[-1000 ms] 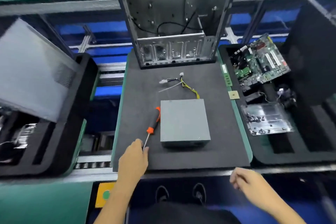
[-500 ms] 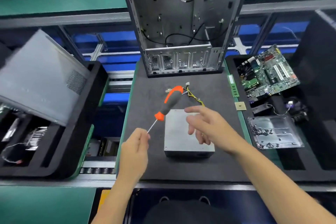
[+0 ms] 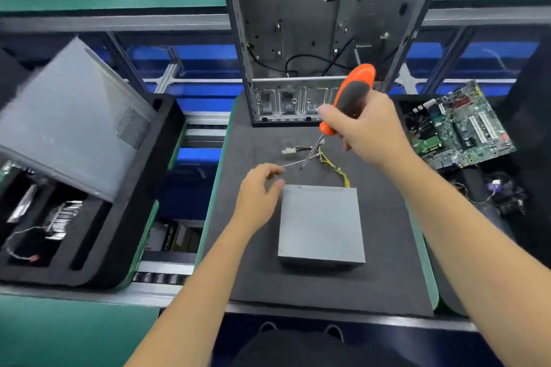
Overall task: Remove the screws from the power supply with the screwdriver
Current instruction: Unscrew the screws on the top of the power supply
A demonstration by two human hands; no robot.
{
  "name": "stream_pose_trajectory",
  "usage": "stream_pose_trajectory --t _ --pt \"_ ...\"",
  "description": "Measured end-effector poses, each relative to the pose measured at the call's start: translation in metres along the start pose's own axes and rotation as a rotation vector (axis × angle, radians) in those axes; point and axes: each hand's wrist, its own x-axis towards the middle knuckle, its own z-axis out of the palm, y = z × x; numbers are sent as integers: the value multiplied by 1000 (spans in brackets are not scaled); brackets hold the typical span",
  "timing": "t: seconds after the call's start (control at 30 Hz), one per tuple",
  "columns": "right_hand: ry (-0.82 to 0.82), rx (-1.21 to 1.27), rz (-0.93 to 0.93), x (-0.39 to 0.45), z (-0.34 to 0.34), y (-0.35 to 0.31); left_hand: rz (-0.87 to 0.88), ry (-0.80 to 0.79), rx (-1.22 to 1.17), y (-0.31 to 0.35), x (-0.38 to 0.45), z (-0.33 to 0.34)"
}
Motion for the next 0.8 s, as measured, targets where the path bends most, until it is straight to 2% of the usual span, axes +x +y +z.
stream_pose_trajectory --t 0.1,0.33,0.8 --pt "-39 -139 12 3 11 12 -60 -91 -6 -11 3 11" --pt "-98 -166 37 3 23 33 -61 -135 -69 -10 8 19" --pt "-175 -133 62 -1 25 34 -84 -107 -205 -10 8 25"
